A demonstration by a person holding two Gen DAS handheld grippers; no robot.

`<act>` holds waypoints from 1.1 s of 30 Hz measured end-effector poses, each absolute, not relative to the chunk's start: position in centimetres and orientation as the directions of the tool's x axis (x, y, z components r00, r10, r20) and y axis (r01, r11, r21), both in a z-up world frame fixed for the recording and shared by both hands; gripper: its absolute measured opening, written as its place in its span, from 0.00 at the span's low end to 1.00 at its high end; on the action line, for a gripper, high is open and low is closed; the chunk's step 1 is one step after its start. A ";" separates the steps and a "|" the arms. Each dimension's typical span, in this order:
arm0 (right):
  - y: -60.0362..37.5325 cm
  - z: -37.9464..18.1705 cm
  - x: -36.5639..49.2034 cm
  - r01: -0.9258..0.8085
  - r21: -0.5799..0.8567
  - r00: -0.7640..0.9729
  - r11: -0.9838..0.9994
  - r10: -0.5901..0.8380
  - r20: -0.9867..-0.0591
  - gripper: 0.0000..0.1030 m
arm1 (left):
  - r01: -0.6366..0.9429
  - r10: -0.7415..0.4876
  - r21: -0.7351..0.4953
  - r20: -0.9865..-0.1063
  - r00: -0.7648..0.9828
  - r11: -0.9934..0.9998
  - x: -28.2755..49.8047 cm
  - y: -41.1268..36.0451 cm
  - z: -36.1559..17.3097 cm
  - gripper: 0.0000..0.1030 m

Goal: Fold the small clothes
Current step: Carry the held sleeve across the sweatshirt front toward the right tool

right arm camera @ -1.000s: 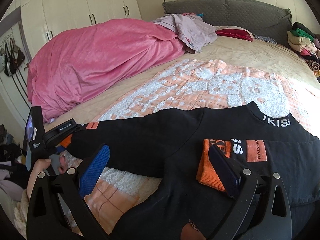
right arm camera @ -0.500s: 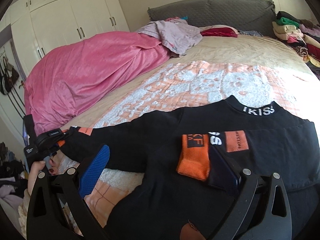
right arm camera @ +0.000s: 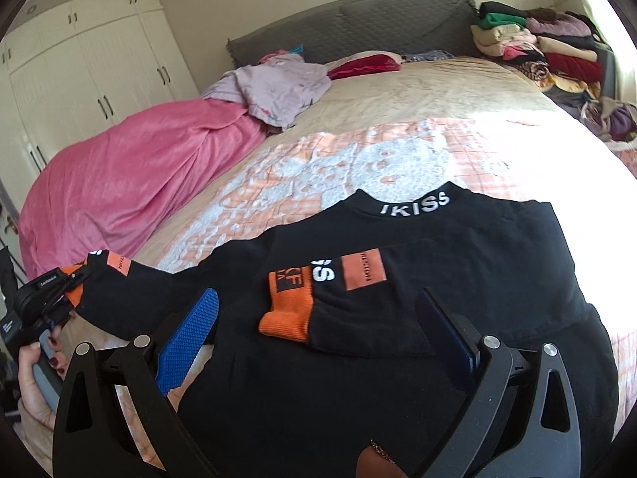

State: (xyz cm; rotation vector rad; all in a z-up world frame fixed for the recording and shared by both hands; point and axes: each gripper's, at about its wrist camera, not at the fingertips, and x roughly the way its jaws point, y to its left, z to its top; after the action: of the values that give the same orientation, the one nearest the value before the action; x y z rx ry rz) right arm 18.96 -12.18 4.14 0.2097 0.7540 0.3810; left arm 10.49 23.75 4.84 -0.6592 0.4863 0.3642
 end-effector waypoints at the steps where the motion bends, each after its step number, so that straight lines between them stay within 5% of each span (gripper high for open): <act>1: -12.6 4.2 18.8 -0.251 0.319 0.669 0.914 0.402 -0.625 0.96 | -0.452 0.154 -0.493 -0.531 0.833 0.744 10.7 23.2 5.2 0.08; 33: -27.8 4.9 13.8 0.007 0.368 0.758 0.930 0.235 -0.608 0.96 | 0.036 -0.261 -0.405 -0.517 0.815 0.914 17.5 1.2 8.9 0.04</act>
State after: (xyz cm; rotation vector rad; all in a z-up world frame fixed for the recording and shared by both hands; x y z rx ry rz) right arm 13.77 -27.84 4.89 0.3637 0.7027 0.1272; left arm 17.49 1.25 8.88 -0.3927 0.6001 -0.1629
